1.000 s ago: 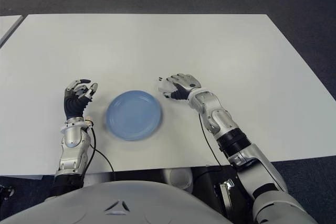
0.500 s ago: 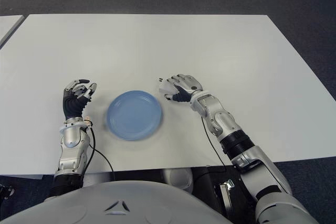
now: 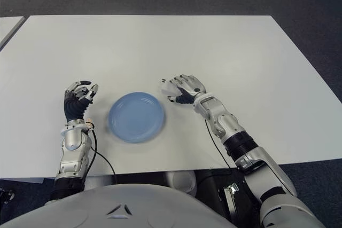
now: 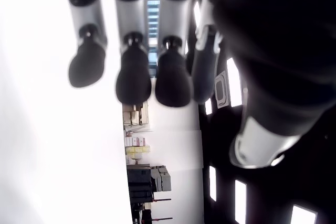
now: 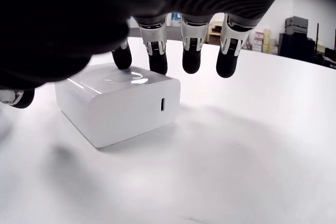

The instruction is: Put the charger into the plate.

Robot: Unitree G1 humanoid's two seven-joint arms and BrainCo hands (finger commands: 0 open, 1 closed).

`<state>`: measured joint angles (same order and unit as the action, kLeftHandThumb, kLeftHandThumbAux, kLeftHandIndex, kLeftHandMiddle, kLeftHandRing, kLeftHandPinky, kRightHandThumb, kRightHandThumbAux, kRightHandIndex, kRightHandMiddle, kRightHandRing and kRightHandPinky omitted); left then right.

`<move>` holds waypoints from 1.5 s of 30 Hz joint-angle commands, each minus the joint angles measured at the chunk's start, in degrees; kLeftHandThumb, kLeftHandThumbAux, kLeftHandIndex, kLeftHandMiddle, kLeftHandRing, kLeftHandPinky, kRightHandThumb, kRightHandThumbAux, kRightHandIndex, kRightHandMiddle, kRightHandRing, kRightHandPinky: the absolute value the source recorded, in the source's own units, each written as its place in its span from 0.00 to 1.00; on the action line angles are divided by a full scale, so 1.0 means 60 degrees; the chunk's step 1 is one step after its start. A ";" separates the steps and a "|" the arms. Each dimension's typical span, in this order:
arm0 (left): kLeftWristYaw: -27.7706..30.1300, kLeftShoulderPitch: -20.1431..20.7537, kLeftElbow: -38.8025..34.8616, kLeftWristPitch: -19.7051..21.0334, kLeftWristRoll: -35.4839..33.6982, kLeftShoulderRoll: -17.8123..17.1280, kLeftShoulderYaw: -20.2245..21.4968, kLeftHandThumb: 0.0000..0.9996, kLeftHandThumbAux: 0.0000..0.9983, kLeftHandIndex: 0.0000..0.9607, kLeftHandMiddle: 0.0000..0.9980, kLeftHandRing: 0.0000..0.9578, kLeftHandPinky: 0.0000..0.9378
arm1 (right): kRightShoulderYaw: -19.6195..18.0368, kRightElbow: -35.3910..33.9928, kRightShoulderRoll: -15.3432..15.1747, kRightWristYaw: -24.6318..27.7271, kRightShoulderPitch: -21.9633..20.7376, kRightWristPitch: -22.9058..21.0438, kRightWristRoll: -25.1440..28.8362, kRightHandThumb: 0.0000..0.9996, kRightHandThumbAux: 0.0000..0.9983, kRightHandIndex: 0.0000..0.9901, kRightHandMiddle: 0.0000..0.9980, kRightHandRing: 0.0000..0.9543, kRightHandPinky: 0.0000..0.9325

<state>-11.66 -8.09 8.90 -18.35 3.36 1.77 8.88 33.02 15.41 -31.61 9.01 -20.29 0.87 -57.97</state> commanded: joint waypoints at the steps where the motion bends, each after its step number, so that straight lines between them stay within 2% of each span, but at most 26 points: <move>1: 0.0008 -0.0105 -0.0083 0.0182 -0.0030 -0.0057 0.0034 0.71 0.72 0.46 0.78 0.78 0.79 | 0.0334 0.0327 -0.0077 0.0064 0.0433 0.0045 -0.0295 0.42 0.13 0.00 0.00 0.00 0.00; 15: 0.0003 -0.0086 -0.0072 0.0271 -0.0021 -0.0064 0.0025 0.71 0.72 0.46 0.78 0.78 0.79 | 0.0135 0.0578 0.0170 -0.1381 -0.0069 -0.0091 -0.0749 0.40 0.12 0.00 0.00 0.00 0.00; 30: 0.0034 -0.0128 -0.0039 0.0165 0.0040 -0.0145 -0.0028 0.71 0.72 0.46 0.77 0.78 0.79 | -0.0191 0.0963 0.0488 -0.2690 -0.0734 -0.0191 -0.0696 0.35 0.11 0.00 0.00 0.00 0.00; 45: 0.0005 -0.0069 0.0139 -0.0029 0.0019 -0.0169 -0.0037 0.71 0.72 0.46 0.78 0.78 0.79 | -0.0571 0.1006 0.0703 -0.3043 -0.1241 -0.0430 -0.0488 0.30 0.14 0.00 0.00 0.00 0.00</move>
<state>-11.66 -8.21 8.75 -18.10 3.36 0.95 8.65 30.12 20.82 -27.89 -8.97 -26.89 -1.31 -61.40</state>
